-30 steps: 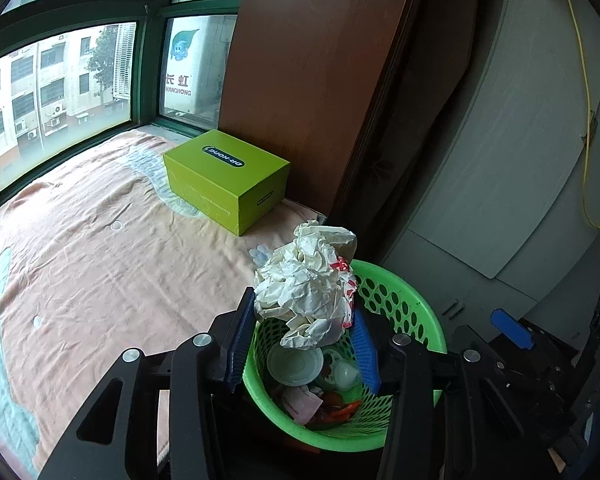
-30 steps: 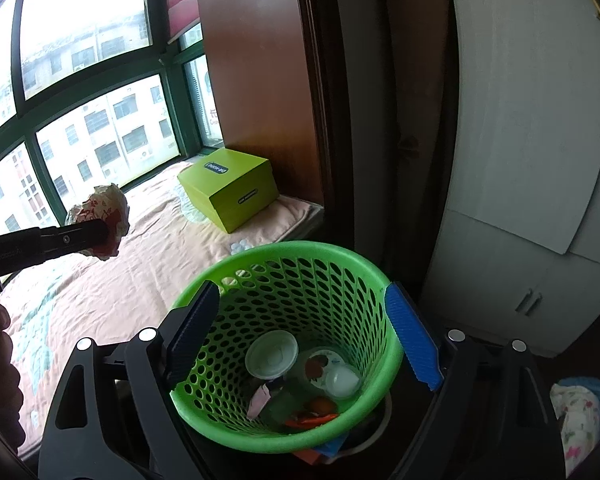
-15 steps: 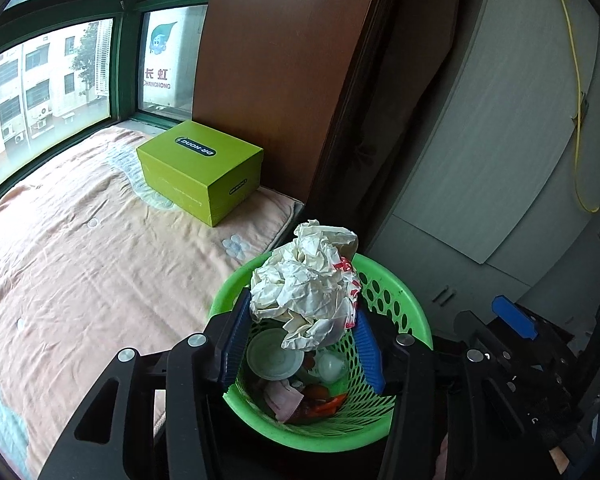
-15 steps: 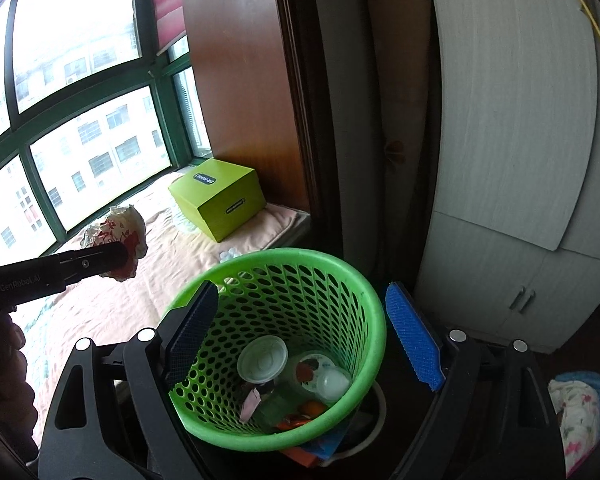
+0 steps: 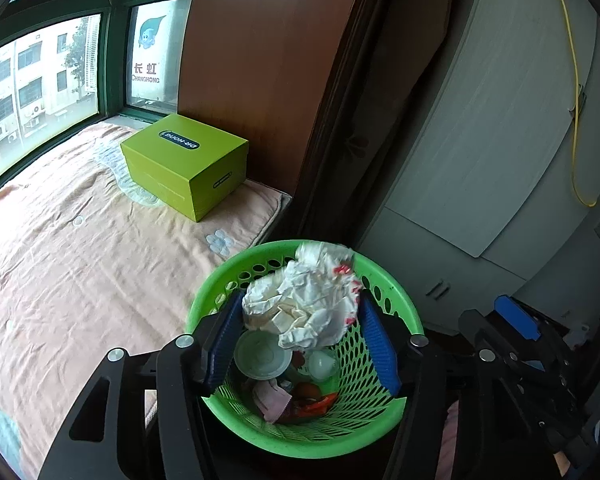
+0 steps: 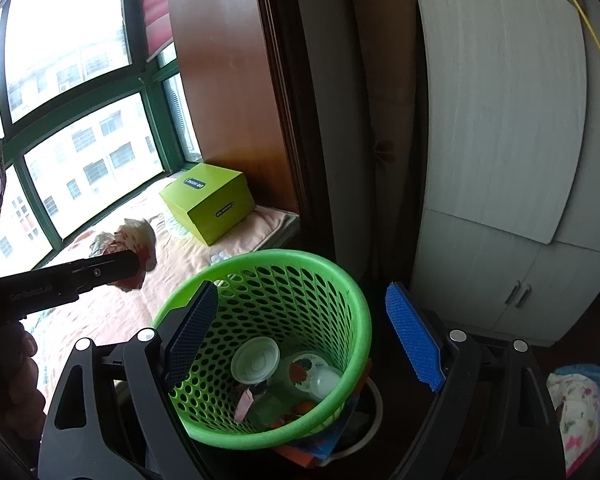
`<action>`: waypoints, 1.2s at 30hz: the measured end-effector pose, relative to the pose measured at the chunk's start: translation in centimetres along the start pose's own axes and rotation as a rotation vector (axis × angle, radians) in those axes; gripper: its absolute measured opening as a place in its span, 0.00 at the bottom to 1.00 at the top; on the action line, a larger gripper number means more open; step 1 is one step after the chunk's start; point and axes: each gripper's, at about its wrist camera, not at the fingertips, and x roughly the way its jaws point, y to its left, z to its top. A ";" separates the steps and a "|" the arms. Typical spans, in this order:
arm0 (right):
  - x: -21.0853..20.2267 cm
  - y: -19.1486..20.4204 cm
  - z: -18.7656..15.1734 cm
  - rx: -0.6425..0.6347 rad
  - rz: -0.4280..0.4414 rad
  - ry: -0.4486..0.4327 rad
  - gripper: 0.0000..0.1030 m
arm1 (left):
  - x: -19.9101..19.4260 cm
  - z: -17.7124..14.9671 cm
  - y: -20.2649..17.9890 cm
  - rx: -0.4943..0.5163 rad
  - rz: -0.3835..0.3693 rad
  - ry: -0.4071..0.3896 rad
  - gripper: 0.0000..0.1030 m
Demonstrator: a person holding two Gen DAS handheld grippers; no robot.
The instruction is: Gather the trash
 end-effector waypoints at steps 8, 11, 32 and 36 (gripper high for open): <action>0.1 -0.2 0.0 0.006 -0.001 -0.002 0.83 | 0.0 -0.2 -0.1 0.005 0.012 -0.008 0.67; 0.1 -0.2 0.0 0.007 0.003 0.000 0.83 | -0.2 -0.2 0.1 0.004 0.031 -0.016 0.71; 0.9 2.5 -0.1 -0.033 0.065 0.016 0.88 | -3.3 -0.5 3.8 -0.033 0.196 -0.079 0.90; 1.1 3.6 0.0 -0.052 0.091 0.020 0.89 | -4.1 -0.6 5.1 -0.055 0.228 -0.086 0.91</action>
